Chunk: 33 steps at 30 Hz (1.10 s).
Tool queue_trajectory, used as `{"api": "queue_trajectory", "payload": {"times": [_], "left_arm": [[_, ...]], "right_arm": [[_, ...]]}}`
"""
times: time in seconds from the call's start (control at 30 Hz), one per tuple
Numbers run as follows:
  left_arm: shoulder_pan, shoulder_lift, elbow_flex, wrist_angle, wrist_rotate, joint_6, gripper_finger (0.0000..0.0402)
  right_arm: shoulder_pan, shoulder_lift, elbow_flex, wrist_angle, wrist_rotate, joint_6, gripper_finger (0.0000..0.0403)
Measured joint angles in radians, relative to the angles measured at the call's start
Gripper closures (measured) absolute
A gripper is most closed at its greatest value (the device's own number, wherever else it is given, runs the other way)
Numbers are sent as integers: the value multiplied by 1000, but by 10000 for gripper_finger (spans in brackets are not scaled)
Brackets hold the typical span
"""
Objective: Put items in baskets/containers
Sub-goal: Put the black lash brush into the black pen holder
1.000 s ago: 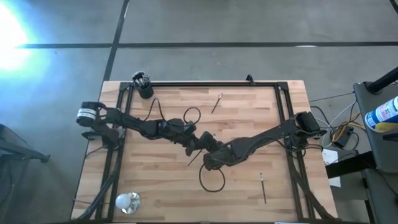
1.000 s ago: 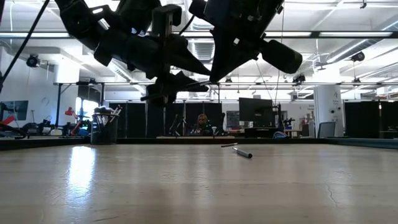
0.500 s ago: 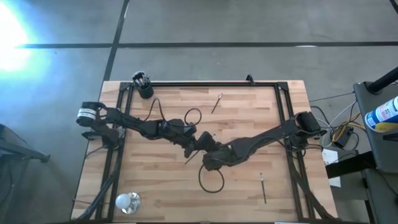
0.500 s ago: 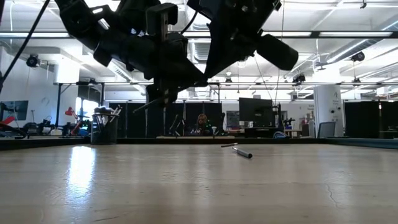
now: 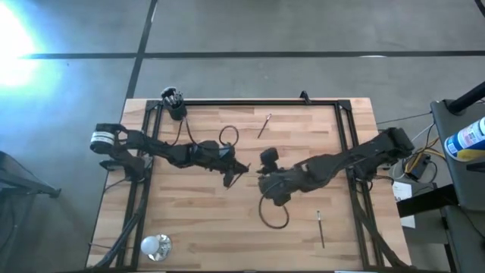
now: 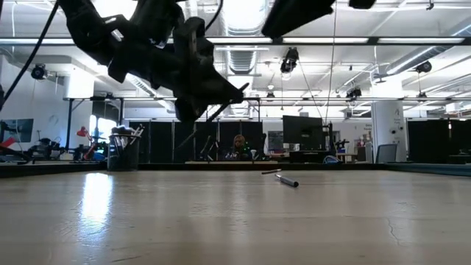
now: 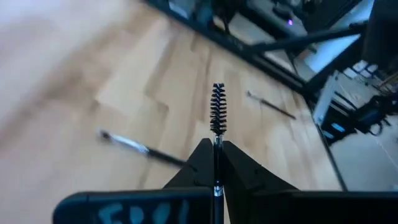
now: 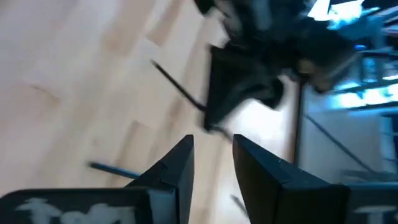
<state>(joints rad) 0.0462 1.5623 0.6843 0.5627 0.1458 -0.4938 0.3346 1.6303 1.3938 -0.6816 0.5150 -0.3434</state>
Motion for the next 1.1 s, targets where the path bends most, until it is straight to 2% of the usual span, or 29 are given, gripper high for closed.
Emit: {"api": "queue_trajectory", "payload": {"times": [0.1, 0.23, 0.4, 0.57, 0.7, 0.83, 0.93, 1.1], "left_arm": [[41, 7, -20, 97, -26, 51, 394], [131, 8, -35, 164, -57, 139, 394], [316, 7, -16, 185, -131, 233, 394], [490, -20, 1, 183, -267, 326, 394], [554, -97, -14, 187, -408, 405, 394], [564, -203, -57, 207, -555, 532, 394], [577, -271, -119, 291, -663, 606, 394], [640, -350, -248, 453, -724, 616, 394]], "right_arm": [[-15, -75, -119, 105, -50, 22, 297], [-39, -172, -312, 316, -62, 14, 322], [-76, -263, -521, 588, -151, 51, 372], [-88, -315, -668, 785, -150, 72, 393], [-92, -340, -735, 865, -150, 99, 394], [-93, -344, -772, 896, -150, 102, 394], [-101, -343, -780, 906, -150, 102, 394], [-119, -337, -784, 910, -150, 98, 394]]}}
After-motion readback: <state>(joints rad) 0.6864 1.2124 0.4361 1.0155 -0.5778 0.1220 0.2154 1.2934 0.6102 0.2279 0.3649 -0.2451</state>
